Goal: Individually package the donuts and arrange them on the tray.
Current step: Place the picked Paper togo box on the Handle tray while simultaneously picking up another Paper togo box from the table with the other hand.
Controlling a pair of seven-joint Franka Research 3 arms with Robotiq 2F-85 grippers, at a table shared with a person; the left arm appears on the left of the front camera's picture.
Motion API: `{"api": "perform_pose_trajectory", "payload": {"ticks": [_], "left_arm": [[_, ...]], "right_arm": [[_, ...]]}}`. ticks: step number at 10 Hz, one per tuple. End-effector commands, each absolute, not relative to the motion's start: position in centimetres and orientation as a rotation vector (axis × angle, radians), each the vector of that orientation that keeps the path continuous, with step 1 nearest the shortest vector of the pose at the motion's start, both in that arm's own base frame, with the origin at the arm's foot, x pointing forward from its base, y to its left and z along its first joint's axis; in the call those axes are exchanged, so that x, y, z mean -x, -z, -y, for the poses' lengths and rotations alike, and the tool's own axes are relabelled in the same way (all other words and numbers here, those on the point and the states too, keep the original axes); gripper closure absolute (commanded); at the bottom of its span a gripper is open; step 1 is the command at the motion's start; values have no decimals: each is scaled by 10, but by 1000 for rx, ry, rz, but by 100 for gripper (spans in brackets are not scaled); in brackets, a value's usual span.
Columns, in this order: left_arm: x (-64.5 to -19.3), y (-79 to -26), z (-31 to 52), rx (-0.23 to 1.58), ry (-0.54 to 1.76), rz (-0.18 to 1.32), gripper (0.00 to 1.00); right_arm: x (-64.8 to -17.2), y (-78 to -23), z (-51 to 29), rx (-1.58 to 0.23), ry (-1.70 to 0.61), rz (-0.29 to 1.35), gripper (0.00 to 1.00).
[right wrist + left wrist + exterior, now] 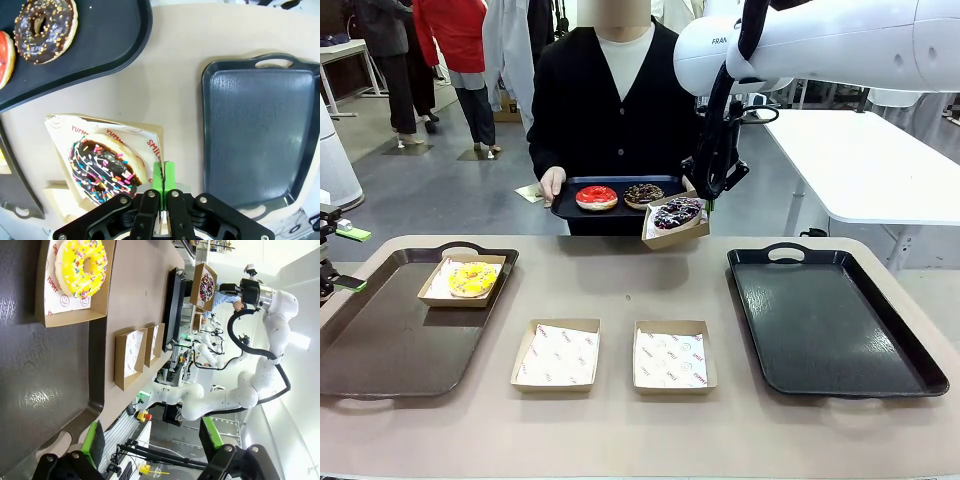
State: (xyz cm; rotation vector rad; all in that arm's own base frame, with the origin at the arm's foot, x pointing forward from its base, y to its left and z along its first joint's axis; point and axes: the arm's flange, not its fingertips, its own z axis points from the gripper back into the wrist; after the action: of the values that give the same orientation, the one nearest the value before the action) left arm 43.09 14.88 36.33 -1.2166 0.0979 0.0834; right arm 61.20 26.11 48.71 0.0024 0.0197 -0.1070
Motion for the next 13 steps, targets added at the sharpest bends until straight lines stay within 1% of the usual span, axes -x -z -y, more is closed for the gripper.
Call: {"api": "perform_pose_trajectory", "payload": {"ticks": [1,8,9,11,13], "left_arm": [[-430,-364,-148,1220,-83,-95,0],[-430,-364,-148,1220,-83,-95,0],[-431,-363,-149,1217,-83,-98,0],[-430,-382,-133,1113,-95,-123,0],[-428,-415,-104,947,-75,-164,0]], "right_arm": [[-609,-488,-260,-6,108,-13,100],[-609,-488,-260,-6,108,-13,100],[-612,-487,-261,-2,107,-20,99],[-607,-499,-238,-62,-9,-31,99],[-606,-509,-196,-112,2,-50,99]]}}
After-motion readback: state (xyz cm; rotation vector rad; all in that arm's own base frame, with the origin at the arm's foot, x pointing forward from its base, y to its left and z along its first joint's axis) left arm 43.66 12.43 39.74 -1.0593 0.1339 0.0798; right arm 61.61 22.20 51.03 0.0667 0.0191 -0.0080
